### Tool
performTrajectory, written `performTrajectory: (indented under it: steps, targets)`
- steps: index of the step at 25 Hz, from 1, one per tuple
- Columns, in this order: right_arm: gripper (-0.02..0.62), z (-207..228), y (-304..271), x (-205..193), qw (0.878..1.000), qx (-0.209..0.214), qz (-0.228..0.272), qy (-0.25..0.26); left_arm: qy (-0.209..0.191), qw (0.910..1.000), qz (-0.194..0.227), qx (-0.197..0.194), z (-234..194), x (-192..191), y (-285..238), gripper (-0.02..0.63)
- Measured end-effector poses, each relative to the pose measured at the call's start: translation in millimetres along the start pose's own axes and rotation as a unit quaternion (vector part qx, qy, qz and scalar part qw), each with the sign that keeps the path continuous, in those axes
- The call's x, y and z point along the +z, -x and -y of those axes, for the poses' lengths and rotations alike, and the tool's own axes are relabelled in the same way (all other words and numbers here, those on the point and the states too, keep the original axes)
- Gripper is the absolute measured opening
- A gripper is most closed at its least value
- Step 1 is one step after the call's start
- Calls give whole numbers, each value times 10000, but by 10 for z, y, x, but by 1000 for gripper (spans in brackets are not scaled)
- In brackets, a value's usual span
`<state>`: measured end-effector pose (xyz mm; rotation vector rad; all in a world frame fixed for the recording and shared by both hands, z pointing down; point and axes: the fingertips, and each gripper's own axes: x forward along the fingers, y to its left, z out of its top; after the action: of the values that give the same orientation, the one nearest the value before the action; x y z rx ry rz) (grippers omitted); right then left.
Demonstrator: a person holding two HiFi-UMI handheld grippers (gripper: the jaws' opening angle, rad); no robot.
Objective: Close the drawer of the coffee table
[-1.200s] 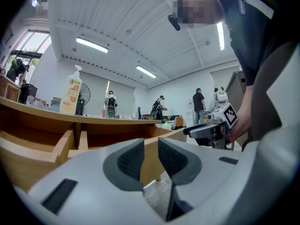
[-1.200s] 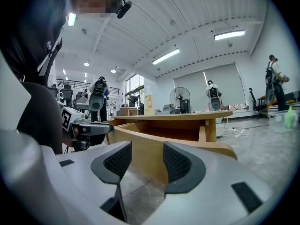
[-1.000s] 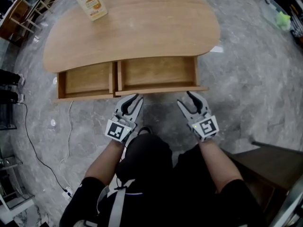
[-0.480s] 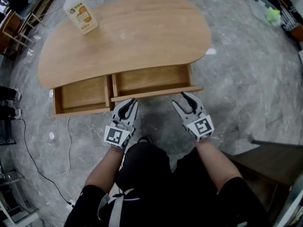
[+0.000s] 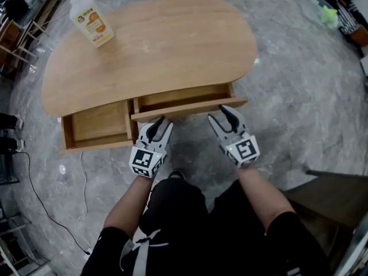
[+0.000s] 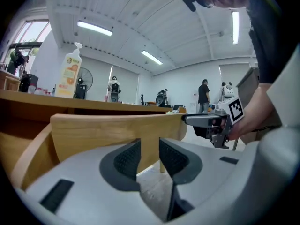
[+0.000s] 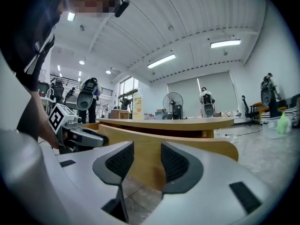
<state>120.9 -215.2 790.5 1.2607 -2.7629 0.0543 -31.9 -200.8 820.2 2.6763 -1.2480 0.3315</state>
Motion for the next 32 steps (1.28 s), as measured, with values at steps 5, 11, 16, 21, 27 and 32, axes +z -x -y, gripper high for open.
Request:
performTrajectory:
  steps: [5, 11, 16, 21, 27, 32]
  targets:
    - [175, 95, -145, -9, 9994, 72, -238, 254, -56, 9997, 184, 129, -137, 109, -137, 103]
    - [175, 270, -404, 11, 9996, 22, -247, 124, -34, 9993, 284, 233, -353, 247, -341, 103]
    - [175, 346, -577, 66, 9998, -22, -138, 110, -63, 9992, 242, 300, -510, 298, -469, 103]
    - [176, 439, -735, 82, 9996, -111, -178, 174, -117, 9991, 194, 372, -647, 331, -573, 103]
    - [181, 571, -864, 85, 9996, -257, -89, 59, -166, 9986, 231, 451, -783, 392, -641, 94]
    - [196, 453, -860, 63, 9996, -75, -255, 111, -23, 9992, 324, 217, -748, 384, -603, 100]
